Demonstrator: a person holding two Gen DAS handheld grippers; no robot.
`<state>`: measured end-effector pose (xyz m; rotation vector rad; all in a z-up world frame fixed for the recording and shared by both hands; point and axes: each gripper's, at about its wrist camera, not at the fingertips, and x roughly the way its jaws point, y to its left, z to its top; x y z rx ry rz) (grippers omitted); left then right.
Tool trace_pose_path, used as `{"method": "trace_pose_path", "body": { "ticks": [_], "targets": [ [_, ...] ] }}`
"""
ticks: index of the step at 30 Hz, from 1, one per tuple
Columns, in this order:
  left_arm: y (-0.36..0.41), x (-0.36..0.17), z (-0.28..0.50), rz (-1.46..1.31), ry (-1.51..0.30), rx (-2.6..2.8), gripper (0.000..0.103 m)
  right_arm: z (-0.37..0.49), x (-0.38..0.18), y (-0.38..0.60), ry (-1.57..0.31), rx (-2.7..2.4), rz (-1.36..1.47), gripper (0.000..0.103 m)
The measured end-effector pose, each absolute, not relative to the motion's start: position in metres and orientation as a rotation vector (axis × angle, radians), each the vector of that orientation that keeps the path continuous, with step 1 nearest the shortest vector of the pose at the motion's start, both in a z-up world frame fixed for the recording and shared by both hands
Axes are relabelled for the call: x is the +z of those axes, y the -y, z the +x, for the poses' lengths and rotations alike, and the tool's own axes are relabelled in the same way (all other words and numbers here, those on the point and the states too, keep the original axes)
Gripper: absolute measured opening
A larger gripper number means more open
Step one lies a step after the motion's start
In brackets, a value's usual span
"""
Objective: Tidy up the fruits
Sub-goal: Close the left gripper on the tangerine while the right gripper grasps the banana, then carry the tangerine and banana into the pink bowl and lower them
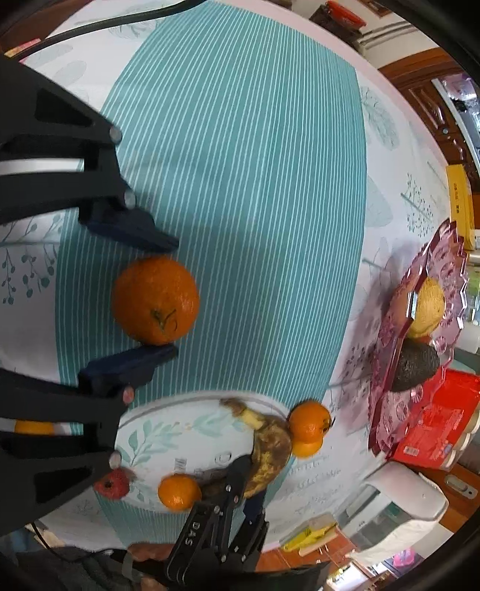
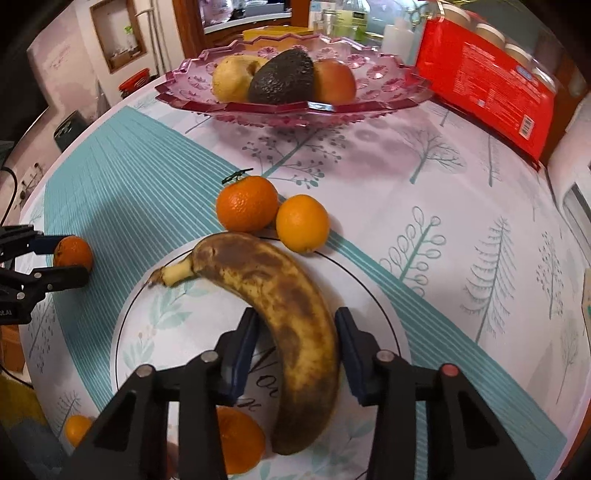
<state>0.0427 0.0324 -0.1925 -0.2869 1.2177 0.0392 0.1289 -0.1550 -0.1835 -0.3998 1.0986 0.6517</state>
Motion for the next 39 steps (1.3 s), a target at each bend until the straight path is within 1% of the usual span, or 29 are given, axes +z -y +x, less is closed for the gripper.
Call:
{"method": "trace_pose_path", "body": {
  "ticks": [7,17,28,33,39],
  "targets": [
    [-0.032,-0.189,0.040,-0.282,-1.209,0.034,0.044,0.126,-0.176,0.174,-1.067,0.556,-0.301,0.033],
    [-0.026,-0.155,0.045,-0.248,-1.129,0.000,0.043,0.114,-0.128,0.189,-0.961,0.503,-0.178,0.033],
    [-0.032,-0.071,0.081,-0.196,-0.991,-0.045,0.043,0.099,-0.053,0.184,-0.831,0.467,-0.105,0.033],
    [-0.040,-0.026,0.108,-0.161,-0.912,-0.057,0.043,0.115,-0.025,0.174,-0.813,0.457,-0.072,0.033],
    [-0.053,0.016,0.146,-0.113,-0.834,-0.040,0.043,0.162,0.000,0.156,-0.814,0.403,-0.011,0.033]
  ]
}}
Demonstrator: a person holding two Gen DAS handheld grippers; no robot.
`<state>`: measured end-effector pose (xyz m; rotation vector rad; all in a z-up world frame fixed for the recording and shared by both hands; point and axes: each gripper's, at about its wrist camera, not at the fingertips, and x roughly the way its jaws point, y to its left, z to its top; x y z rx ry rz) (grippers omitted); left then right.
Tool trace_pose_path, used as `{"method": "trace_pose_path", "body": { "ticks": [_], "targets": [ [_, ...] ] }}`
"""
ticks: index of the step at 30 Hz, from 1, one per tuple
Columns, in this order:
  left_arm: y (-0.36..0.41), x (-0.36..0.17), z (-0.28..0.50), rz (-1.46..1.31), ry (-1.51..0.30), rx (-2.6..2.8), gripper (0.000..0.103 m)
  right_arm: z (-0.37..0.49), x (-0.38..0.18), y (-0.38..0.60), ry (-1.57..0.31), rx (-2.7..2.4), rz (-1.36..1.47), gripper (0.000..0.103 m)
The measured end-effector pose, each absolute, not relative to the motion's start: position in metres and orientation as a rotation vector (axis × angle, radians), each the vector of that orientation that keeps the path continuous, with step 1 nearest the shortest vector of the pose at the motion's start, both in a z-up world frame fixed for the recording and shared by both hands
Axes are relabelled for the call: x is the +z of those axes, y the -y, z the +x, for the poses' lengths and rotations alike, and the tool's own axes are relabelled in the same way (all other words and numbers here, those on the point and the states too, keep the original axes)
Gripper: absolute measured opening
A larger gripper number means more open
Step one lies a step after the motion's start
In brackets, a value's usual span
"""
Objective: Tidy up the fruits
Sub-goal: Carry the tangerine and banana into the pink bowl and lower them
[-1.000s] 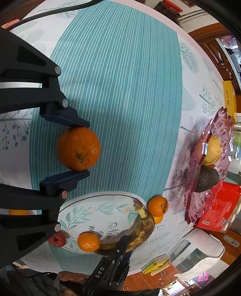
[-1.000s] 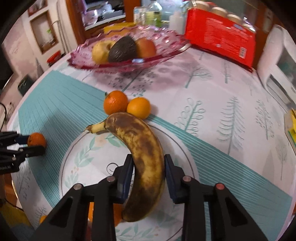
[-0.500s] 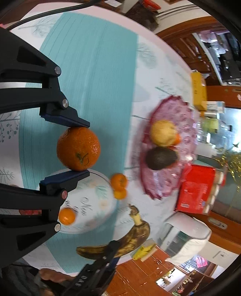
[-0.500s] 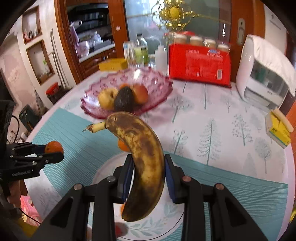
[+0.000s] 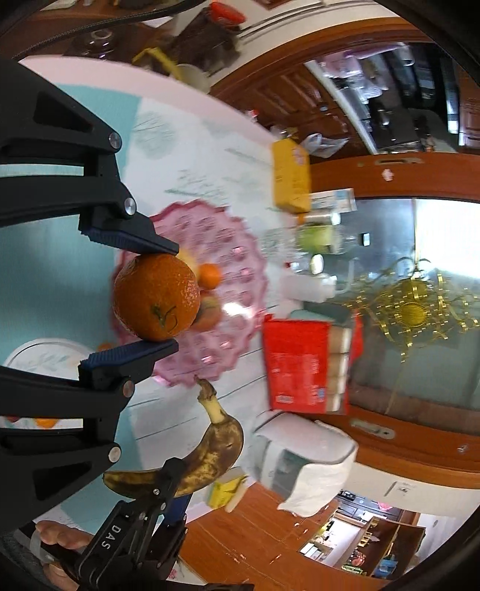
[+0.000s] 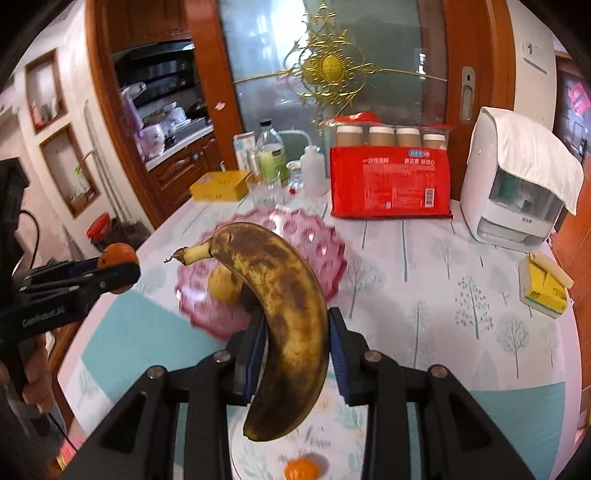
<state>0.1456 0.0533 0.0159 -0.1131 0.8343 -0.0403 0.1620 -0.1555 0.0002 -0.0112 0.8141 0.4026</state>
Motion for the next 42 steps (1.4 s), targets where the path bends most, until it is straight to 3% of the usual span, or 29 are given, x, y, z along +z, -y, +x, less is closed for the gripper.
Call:
{"method": "trace_pose_path", "body": {
  "ticks": [9,19,29,42],
  "targets": [
    [-0.075,0.017,0.206,-0.106,-0.833,-0.017,0.044,0.237,-0.009,0.116,-0.845,0.329,0.039,0.033],
    [-0.083,-0.053,0.259,-0.134,-0.923,-0.017,0.044,0.288,-0.088,0.095,-0.970,0.212,0.090,0.033],
    [-0.085,-0.107,0.291,-0.147,-1.001,-0.038,0.044,0.301,-0.126,0.090,-0.990,0.142,0.070,0.033],
    [-0.083,-0.130,0.303,-0.146,-1.041,-0.044,0.044,0.304,-0.142,0.071,-1.007,0.152,-0.044,0.034]
  ]
}}
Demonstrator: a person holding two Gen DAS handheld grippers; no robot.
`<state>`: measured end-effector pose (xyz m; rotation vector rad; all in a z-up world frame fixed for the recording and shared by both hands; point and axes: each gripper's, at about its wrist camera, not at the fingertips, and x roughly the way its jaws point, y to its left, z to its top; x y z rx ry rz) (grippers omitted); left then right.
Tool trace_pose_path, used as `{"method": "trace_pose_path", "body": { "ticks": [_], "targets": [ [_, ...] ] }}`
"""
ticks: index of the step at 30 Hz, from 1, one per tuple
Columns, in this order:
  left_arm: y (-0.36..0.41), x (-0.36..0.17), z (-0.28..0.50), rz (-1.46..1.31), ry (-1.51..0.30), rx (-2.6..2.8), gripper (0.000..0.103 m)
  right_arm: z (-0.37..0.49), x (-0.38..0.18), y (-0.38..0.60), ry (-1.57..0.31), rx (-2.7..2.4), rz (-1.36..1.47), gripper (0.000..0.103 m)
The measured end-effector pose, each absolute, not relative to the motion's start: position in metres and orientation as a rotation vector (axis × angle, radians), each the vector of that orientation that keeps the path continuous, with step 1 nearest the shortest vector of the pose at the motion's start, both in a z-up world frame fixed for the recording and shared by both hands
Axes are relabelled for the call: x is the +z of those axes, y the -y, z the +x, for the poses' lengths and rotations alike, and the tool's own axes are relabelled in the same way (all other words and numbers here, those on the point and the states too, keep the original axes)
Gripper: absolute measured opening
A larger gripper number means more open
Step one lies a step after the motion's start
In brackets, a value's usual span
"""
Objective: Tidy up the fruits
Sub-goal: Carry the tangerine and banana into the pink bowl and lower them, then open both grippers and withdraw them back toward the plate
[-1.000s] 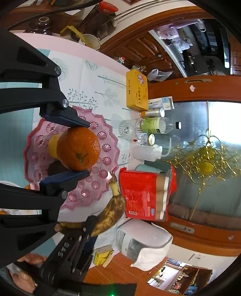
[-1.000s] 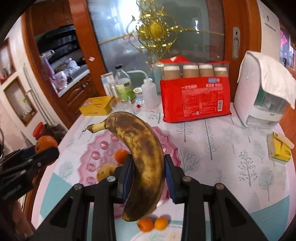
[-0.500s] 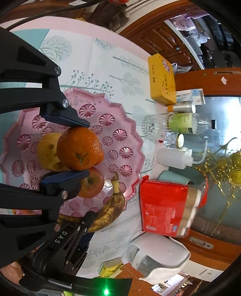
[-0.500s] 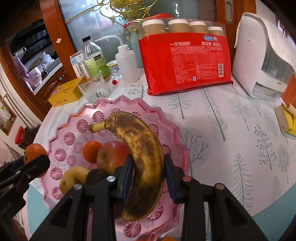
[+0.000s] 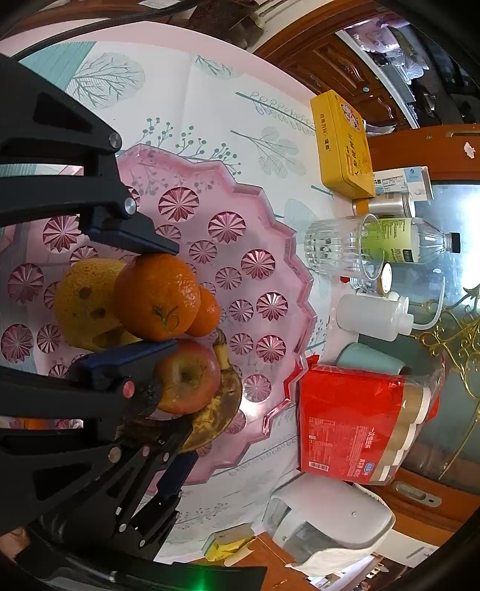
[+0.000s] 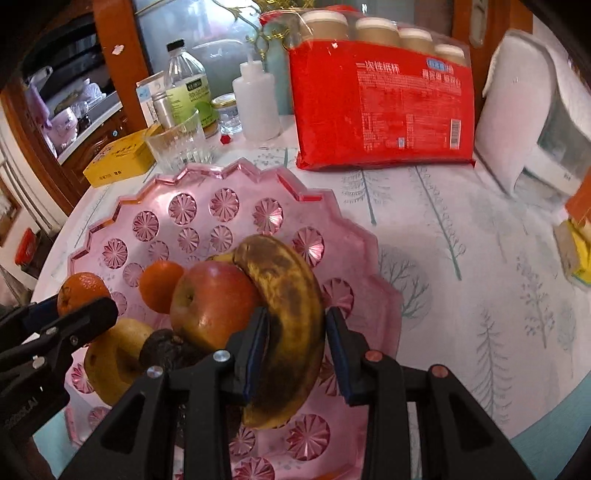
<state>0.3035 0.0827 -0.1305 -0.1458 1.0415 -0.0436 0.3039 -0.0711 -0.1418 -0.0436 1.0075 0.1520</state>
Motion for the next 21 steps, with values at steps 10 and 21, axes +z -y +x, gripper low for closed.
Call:
{"method": "trace_pose_path", "body": {
  "ticks": [10,21],
  "targets": [
    [-0.083,-0.128,0.300,-0.130,-1.033,-0.012,0.069,0.292,-0.139,0.067,-0.985,0.170,-0.093,0.054],
    [-0.090,-0.123,0.289,-0.158,-1.058,0.025,0.082,0.277,-0.132,0.072,-0.984,0.198,-0.052,0.057]
  ]
}}
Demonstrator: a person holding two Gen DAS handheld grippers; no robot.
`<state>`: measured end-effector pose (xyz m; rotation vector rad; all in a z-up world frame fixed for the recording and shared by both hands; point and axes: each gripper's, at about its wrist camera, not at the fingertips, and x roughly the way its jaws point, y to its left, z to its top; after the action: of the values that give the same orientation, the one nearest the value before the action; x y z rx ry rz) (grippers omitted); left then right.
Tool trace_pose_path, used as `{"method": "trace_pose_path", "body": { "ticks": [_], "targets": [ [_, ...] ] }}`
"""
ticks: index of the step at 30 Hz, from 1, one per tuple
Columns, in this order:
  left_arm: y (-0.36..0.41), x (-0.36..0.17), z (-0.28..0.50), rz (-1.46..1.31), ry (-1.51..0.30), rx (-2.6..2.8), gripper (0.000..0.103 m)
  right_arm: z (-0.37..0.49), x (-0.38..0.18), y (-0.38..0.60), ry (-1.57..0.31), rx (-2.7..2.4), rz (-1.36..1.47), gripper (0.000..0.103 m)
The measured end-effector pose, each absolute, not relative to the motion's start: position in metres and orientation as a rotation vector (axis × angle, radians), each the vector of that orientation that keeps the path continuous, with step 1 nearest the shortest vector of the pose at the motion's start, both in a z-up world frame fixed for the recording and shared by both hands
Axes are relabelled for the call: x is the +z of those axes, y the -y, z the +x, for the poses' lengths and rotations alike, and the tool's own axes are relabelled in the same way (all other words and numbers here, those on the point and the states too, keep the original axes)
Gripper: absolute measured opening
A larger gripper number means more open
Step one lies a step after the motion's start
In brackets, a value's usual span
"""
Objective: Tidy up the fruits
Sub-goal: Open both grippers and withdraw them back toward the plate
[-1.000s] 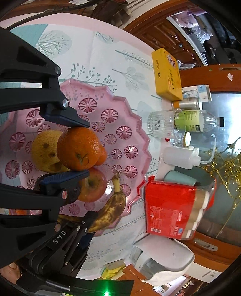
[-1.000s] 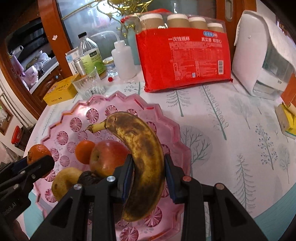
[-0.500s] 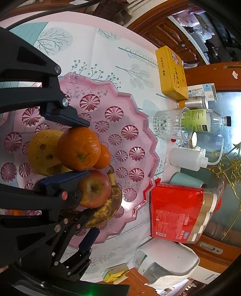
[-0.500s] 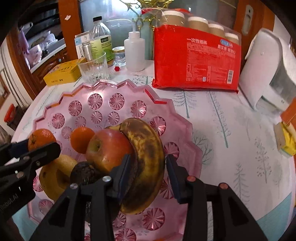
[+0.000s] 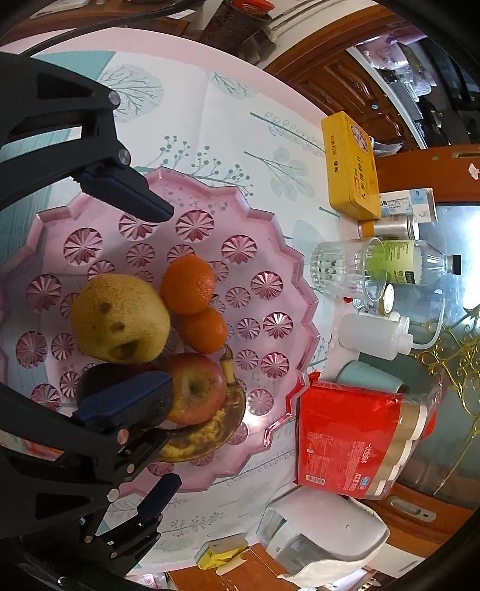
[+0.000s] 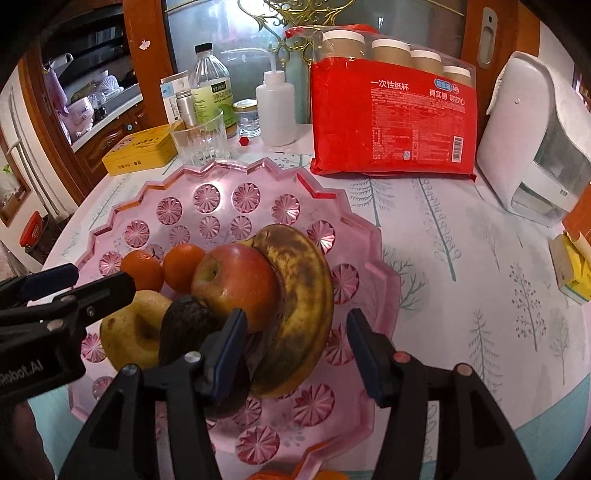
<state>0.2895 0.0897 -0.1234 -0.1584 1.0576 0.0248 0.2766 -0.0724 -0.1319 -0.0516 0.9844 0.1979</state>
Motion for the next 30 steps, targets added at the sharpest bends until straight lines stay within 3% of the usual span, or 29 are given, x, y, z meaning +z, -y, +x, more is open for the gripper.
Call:
{"method": "trace_pose_path", "body": {
  "ticks": [30],
  "targets": [
    [-0.071,-0.061,0.196,-0.131,-0.980,0.023,0.087,0.203,-0.080,0.088,-0.968,0.274,-0.006,0.057]
  ]
}}
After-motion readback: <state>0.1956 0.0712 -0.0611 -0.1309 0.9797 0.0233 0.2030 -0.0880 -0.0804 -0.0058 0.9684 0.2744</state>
